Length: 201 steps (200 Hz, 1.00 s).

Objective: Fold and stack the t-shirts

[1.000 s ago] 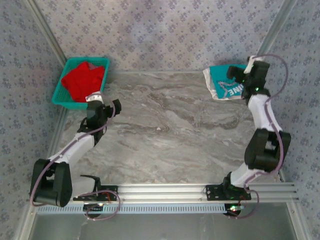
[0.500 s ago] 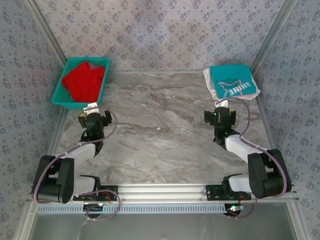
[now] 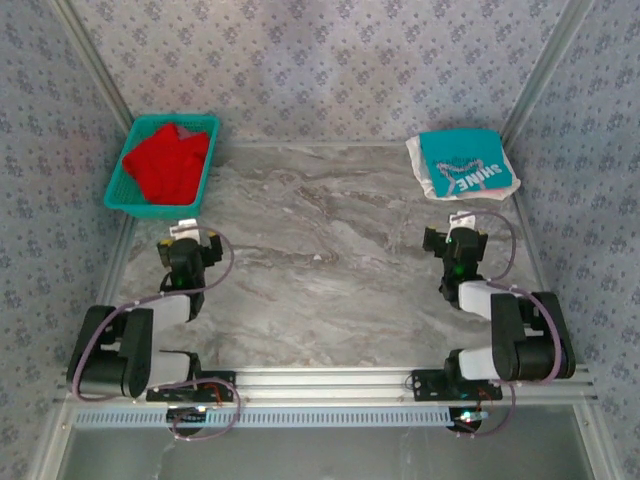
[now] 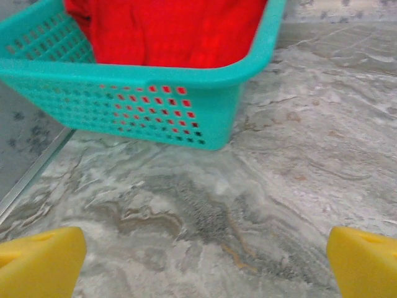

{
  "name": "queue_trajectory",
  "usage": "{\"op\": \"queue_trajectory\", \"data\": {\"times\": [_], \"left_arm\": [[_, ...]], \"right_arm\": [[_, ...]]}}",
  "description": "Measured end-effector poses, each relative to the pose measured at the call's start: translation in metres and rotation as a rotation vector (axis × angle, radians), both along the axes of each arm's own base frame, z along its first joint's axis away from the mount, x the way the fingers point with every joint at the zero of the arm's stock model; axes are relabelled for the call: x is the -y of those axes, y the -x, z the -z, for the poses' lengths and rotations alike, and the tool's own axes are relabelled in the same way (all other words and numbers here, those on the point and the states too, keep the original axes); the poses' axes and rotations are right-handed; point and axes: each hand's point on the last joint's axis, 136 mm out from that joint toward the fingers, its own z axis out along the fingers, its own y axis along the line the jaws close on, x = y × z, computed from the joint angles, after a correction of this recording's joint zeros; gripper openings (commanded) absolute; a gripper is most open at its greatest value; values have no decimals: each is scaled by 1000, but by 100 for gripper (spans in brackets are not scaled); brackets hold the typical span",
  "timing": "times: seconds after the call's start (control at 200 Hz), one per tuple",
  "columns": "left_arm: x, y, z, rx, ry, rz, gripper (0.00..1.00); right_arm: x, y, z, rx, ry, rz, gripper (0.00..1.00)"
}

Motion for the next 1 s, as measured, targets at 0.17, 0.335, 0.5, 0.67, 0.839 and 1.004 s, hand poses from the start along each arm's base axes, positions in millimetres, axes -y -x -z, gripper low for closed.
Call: {"op": "queue_trajectory", "data": {"times": [0.17,0.335,0.5,0.67,0.839,1.004], "left_arm": [[10,-15,12,27,-18,69,100],[17,-16,27,-2,-19,122,100],[9,-34,18,-3,21,126,100],[-5,-45,8,16,59,100,100],[-2,-42,15,-15,73,112,100],[-2,-42,16,-19,77,110,100]], "right_arm": [[-11,-6,7,22,-5,-68,100],[-22,0,25,16,-8,-141,100],[-10,-17,14,26,-35,-122,100],[-10,-20,11,26,-37,-124,100],[-10,-19,15,12,-39,-127,100],[-10,-18,15,9,-47,-132,100]]}}
